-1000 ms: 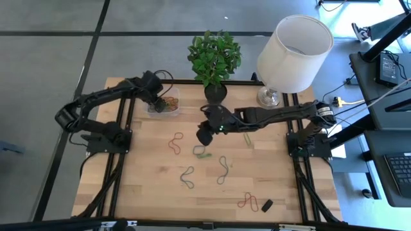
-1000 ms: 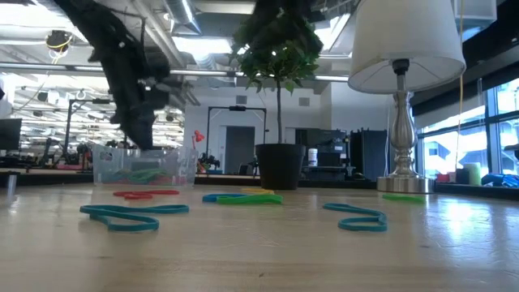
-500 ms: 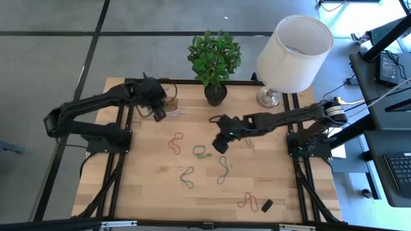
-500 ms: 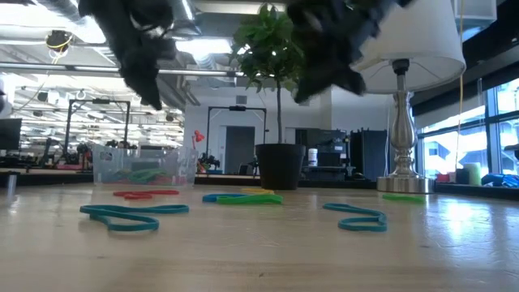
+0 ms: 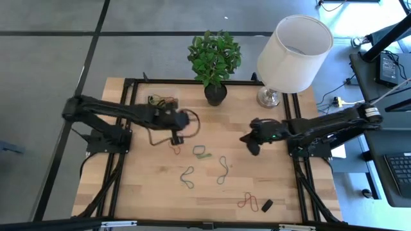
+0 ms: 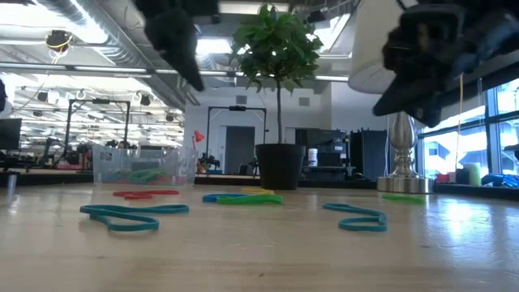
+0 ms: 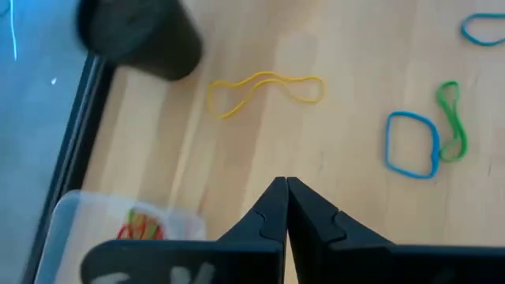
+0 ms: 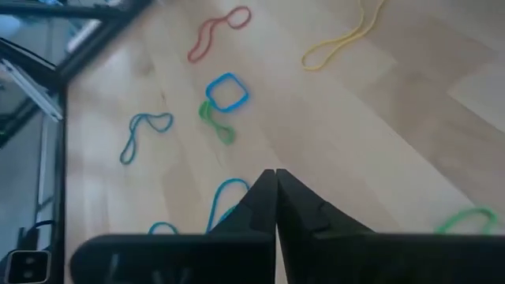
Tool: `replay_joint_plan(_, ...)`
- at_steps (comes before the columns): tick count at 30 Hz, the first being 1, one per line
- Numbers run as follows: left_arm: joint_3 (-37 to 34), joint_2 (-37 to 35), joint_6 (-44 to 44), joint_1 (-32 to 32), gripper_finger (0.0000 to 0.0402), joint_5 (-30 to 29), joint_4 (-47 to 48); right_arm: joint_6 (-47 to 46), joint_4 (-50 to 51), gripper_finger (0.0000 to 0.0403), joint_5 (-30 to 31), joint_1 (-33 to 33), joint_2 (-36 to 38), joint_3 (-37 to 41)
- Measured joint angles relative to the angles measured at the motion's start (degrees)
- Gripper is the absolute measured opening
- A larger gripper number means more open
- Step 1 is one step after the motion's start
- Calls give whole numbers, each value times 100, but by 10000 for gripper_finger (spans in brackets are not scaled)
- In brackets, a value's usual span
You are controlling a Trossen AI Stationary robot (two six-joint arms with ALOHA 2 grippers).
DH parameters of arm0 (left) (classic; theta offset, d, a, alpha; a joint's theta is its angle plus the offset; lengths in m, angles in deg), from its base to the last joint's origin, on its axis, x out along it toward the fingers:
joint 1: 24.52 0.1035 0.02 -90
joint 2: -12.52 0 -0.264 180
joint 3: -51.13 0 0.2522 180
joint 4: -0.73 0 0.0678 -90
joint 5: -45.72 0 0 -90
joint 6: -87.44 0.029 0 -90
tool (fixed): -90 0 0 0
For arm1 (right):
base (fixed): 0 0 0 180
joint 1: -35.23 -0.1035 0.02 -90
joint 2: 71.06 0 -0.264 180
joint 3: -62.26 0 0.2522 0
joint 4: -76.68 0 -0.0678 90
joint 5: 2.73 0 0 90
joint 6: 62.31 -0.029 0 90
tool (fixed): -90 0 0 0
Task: Pick and place rubber bands into bin
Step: Put the blue rubber band into the transparent bin
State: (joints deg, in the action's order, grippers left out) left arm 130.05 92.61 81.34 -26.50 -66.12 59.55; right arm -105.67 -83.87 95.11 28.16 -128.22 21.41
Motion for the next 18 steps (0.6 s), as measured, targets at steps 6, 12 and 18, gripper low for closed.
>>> replay_joint_plan(6,748,1438,40,-299,9,81,-29,48,-21,4,2,2,755,456)
replay_joint_plan(12,1114,2475,26,-408,50,558,-36,472,-12,4,-192,4,862,487)
replay_joint_plan(18,1253,3177,-145,-387,99,607,-193,502,14,4,-358,3,858,487)
